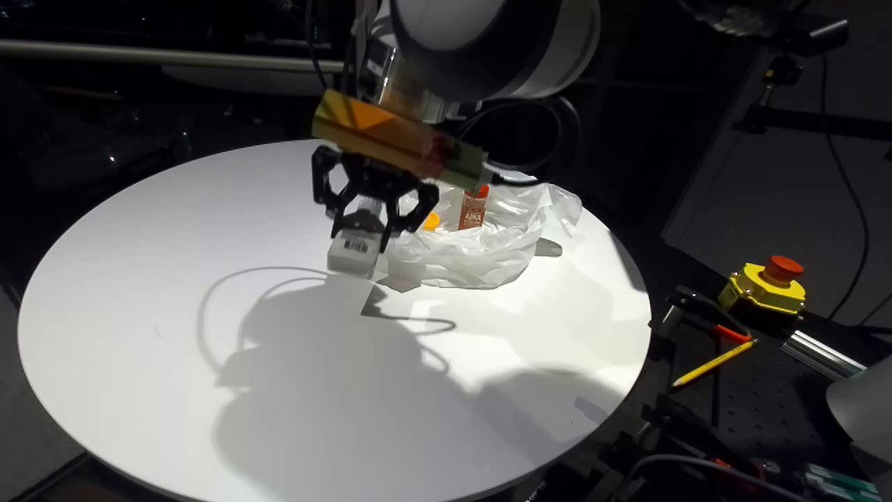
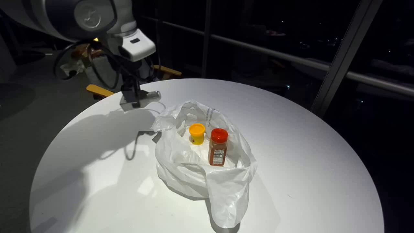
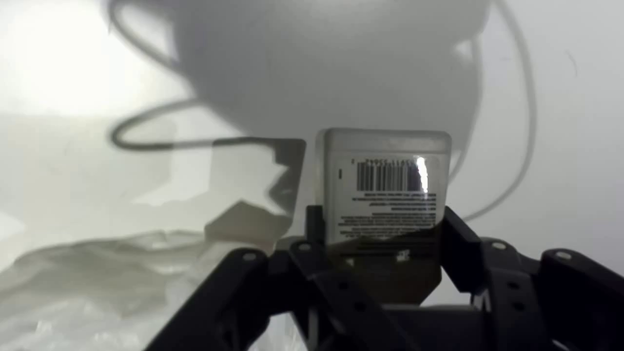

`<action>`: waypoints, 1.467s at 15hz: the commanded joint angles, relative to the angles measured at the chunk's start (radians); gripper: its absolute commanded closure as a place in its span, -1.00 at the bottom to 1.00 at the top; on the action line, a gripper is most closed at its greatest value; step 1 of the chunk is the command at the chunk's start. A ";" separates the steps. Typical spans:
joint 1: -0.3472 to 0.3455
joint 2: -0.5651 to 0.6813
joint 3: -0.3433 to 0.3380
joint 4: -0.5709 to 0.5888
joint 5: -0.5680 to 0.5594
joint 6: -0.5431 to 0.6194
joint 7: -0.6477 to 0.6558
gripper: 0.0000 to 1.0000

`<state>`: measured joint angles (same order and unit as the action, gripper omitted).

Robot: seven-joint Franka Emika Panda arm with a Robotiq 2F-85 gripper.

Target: Put the containers in the plastic bag, pull the plastic bag upwards

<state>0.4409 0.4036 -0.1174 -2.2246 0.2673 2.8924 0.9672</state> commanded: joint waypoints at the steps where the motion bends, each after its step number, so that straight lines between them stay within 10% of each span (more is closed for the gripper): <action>1: 0.009 -0.126 -0.138 -0.078 -0.274 0.019 0.011 0.35; 7: -0.082 -0.105 -0.228 -0.068 -0.570 0.068 -0.034 0.35; 22: -0.031 0.107 -0.333 -0.009 -0.617 0.195 -0.080 0.35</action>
<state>0.3676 0.4488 -0.4057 -2.2751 -0.3662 3.0134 0.9080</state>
